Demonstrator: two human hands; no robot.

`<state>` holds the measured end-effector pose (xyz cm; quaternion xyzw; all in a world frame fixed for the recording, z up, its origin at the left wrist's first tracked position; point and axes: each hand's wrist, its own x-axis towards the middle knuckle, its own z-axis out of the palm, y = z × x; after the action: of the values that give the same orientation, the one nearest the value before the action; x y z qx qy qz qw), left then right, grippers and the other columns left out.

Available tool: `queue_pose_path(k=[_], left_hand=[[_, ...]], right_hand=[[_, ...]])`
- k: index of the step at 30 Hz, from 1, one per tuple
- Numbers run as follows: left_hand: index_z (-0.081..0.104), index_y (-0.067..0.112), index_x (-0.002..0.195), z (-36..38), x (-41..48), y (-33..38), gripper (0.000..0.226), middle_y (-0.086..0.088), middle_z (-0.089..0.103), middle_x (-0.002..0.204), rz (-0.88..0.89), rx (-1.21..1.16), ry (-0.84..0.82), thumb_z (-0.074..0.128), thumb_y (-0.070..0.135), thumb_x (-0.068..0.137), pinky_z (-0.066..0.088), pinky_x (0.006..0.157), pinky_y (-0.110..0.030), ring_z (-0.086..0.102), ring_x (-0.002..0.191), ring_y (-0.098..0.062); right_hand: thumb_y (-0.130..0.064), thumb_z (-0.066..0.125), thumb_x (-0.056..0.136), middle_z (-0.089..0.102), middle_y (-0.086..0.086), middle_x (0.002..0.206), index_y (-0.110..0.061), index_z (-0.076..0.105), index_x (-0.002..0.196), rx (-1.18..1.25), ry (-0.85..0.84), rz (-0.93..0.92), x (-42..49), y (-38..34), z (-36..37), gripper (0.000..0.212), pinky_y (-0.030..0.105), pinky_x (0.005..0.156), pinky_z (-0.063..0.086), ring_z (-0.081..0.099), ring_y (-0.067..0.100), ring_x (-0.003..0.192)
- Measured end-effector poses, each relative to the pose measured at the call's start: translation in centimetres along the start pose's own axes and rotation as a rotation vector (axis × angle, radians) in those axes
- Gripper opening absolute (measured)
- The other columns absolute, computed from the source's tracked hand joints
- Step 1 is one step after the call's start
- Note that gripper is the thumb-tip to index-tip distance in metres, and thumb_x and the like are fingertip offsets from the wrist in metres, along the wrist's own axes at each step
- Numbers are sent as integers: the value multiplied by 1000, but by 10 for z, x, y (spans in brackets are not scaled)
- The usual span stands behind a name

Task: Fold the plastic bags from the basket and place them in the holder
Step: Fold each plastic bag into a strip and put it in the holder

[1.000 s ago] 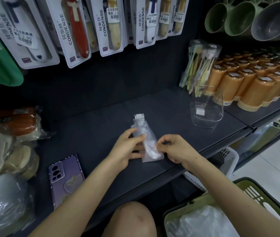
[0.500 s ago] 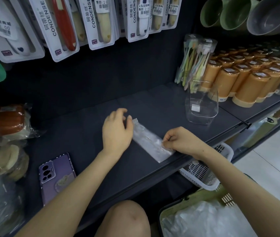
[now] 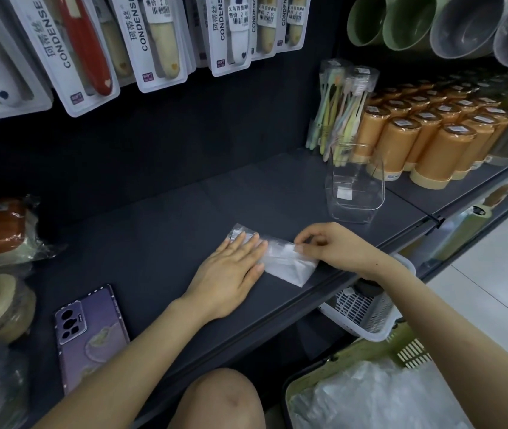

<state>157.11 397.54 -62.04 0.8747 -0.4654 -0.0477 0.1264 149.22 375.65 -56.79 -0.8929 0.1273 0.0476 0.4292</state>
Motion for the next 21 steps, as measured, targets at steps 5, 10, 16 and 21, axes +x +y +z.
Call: queue_pose_path(k=[5, 10, 16, 21], left_hand=[[8, 29, 153, 0, 1, 5, 106, 16, -7, 151, -34, 0, 11, -36, 72, 66, -13, 115, -20, -12, 142, -2], [8, 29, 153, 2, 3, 9, 111, 12, -2, 158, -76, 5, 7, -38, 73, 63, -12, 116, -22, -12, 142, -2], [4, 32, 152, 2, 3, 12, 110, 11, 0, 160, -96, 40, 11, -44, 68, 60, -15, 114, -22, -13, 140, 0], [3, 32, 152, 4, 3, 12, 112, 11, -2, 160, -99, 60, 9, -46, 67, 58, -15, 114, -23, -11, 143, -2]], right_hand=[[-52, 57, 83, 63, -3, 93, -23, 68, 107, -565, 700, -249, -30, -6, 42, 39, 29, 63, 46, 57, 20, 84], [-21, 77, 65, 61, 5, 87, -13, 68, 99, -709, 704, -262, -28, 8, 71, 36, 37, 56, 49, 57, 30, 71], [-33, 53, 81, 65, 1, 99, -16, 71, 103, -555, 590, -312, -44, 36, 51, 33, 39, 72, 53, 59, 26, 83], [-40, 47, 91, 62, 5, 129, -11, 66, 122, -496, 492, -392, -42, 28, 50, 46, 40, 109, 34, 56, 24, 121]])
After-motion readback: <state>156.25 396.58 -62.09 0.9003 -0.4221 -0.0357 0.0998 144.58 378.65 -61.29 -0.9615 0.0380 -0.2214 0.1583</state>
